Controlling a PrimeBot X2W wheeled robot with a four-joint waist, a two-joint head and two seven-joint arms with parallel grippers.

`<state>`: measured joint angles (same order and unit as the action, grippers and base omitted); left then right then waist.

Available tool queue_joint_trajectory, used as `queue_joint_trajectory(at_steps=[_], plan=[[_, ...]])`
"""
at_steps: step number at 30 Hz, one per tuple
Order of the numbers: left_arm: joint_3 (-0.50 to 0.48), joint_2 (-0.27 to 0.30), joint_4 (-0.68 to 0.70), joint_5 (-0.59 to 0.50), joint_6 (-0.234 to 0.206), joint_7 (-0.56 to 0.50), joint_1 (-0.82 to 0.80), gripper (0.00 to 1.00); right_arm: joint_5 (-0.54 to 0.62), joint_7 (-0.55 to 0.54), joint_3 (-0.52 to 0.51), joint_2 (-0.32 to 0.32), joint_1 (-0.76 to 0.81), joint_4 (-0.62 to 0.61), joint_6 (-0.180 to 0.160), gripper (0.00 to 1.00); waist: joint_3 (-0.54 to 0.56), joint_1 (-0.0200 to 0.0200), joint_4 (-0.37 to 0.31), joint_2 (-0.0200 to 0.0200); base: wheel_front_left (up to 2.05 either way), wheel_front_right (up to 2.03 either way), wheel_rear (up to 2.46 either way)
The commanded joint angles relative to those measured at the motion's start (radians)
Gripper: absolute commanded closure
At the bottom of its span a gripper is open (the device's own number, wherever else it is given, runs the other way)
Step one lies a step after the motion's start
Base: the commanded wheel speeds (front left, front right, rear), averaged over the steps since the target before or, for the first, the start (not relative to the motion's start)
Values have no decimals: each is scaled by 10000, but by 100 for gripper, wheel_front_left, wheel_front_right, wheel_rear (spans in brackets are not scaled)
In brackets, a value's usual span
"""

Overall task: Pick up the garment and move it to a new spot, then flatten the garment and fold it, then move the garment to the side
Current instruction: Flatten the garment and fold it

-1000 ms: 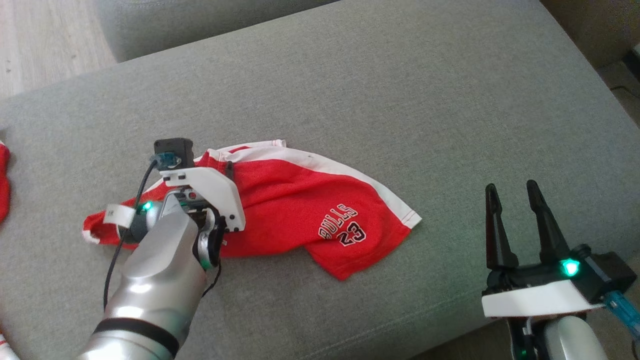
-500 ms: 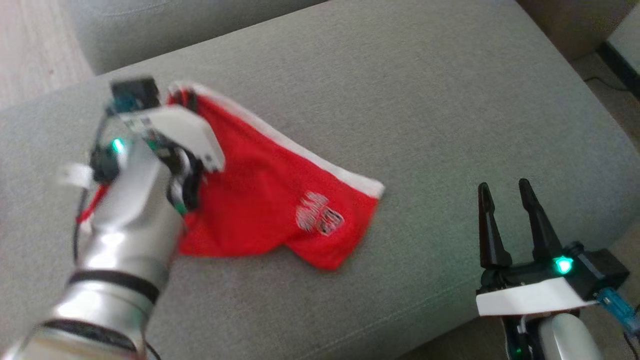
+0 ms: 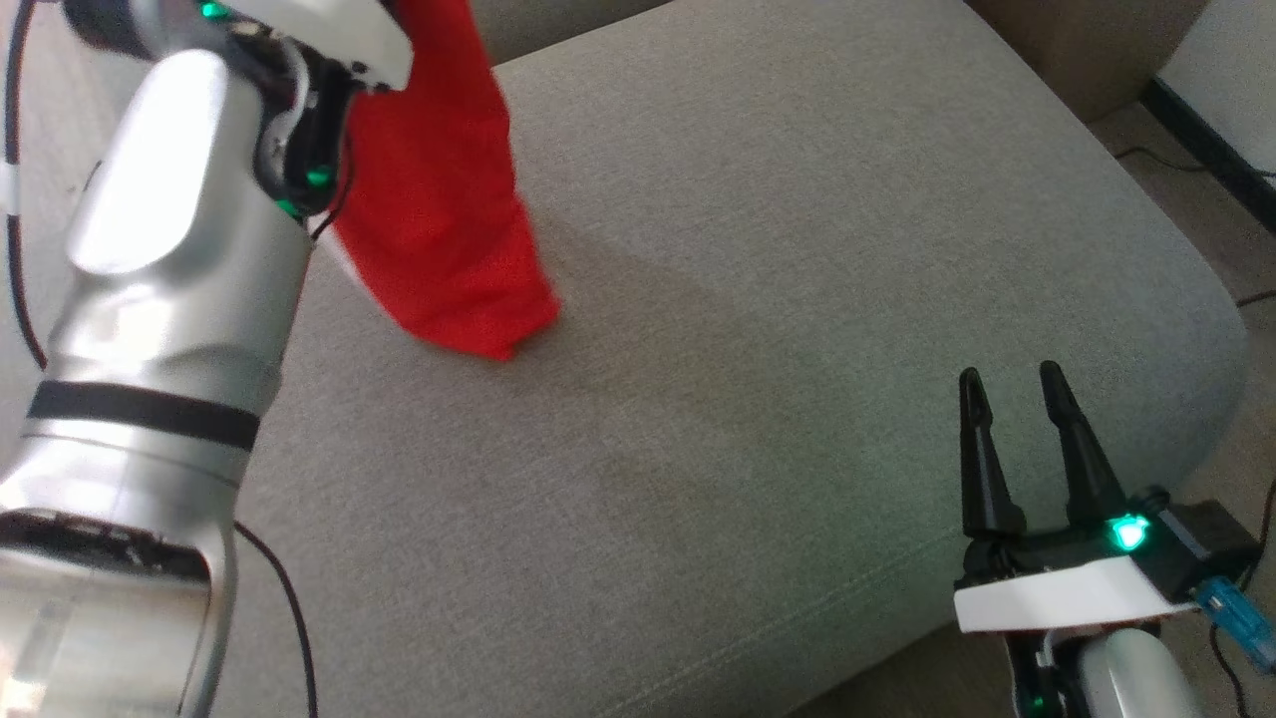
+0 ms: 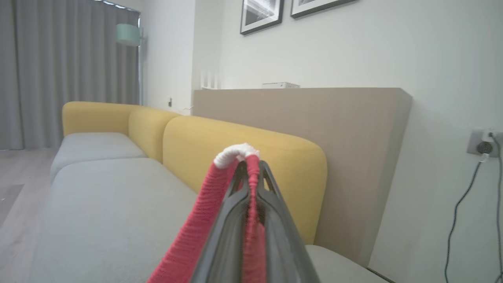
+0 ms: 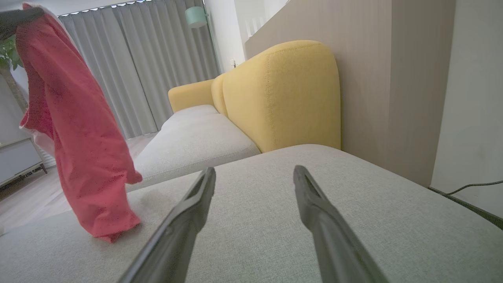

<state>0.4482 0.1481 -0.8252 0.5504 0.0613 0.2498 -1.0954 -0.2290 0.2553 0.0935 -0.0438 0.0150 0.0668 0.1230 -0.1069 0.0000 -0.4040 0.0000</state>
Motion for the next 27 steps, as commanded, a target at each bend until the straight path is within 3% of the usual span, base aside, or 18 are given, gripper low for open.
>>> queue_joint_trajectory(at_steps=[1,5,10,14,16,20,21,27], plan=[[-115,277,752,-140,227,108,-334,100,-67,65,156,-64,-85,-340,77,0,-31,0,119,0,0,0,0],[218,-141,1989,-168,536,116,715,100,-115,65,71,-64,-91,-354,77,0,-22,0,378,0,0,0,0],[1815,-662,3131,487,678,-56,3260,100,-172,65,39,-64,-8,-371,77,0,4,0,780,0,0,0,0],[2779,-660,3560,903,687,-412,5030,100,-199,65,3,-64,6,-368,77,0,41,0,966,0,0,0,0],[3173,-397,3657,905,667,-561,6034,100,-222,65,-50,-64,29,-378,77,0,68,0,1098,0,0,0,0],[3283,242,3818,941,46,-611,7614,100,-194,65,-195,-64,168,-391,77,0,162,0,1418,0,0,0,0],[3097,599,3925,939,-407,-526,8121,100,-172,65,-261,-64,243,-400,77,0,197,0,1601,0,0,0,0],[2458,1593,4210,582,-1846,-188,9083,100,-128,65,-211,-64,367,-412,77,0,332,0,2058,0,0,0,0]])
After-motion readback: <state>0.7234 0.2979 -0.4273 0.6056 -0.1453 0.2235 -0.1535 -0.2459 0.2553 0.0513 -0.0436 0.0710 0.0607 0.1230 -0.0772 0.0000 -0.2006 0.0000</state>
